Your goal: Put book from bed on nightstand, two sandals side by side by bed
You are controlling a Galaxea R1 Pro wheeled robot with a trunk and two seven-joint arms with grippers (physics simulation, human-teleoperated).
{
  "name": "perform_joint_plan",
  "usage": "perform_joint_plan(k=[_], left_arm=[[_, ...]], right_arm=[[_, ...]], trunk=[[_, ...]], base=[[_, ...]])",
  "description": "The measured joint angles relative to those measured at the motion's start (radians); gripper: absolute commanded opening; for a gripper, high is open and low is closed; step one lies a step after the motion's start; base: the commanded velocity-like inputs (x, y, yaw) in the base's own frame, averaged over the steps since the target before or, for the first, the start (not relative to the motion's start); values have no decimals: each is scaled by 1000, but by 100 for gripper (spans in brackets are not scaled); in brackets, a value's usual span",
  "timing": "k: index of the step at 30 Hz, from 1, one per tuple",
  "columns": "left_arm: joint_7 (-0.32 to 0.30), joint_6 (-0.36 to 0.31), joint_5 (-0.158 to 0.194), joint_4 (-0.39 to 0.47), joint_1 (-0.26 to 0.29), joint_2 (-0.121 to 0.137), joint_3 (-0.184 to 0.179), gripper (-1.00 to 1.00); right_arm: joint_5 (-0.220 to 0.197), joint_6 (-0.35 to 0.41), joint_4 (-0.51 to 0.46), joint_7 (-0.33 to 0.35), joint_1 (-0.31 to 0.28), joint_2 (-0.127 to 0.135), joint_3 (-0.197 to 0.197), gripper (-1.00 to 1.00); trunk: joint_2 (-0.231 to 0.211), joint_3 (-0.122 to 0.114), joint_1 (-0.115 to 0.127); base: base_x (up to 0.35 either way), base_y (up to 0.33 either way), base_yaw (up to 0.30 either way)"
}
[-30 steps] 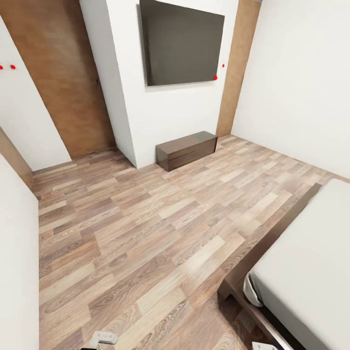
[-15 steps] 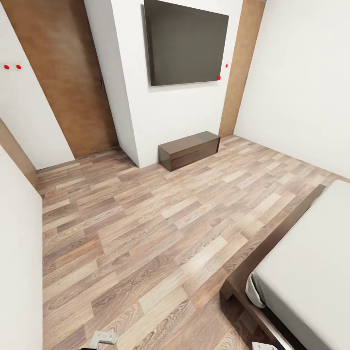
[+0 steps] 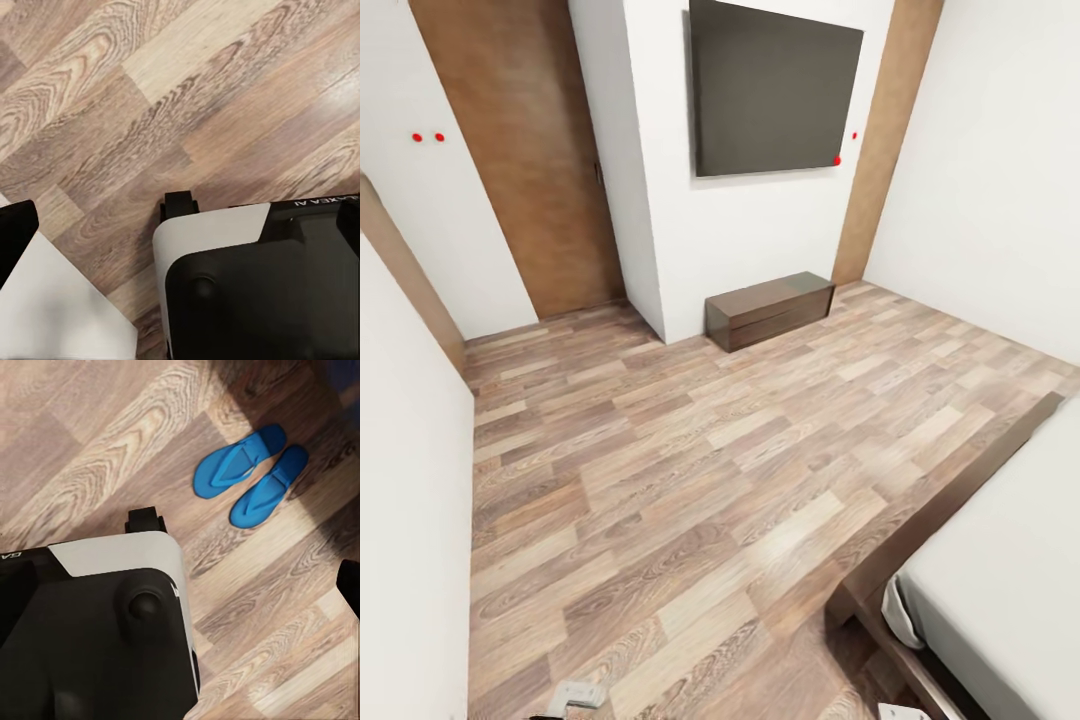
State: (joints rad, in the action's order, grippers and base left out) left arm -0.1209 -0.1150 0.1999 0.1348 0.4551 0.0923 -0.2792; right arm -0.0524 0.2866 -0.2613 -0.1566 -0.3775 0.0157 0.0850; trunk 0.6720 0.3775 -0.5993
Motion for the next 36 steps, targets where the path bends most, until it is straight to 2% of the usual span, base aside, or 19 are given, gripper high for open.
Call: perform_joint_plan(k=[17, 36], left_arm=[[0, 0, 0, 0, 0, -8, 0, 100], [0, -1, 0, 0, 0, -7, 0, 100]], right_arm=[[1, 1, 0, 0, 0, 0, 0, 100], [-1, 0, 0, 0, 0, 1, 1, 100]], trunk=[[0, 0, 0], [0, -2, 1]], base=[[28, 1, 255], [306, 64, 35]])
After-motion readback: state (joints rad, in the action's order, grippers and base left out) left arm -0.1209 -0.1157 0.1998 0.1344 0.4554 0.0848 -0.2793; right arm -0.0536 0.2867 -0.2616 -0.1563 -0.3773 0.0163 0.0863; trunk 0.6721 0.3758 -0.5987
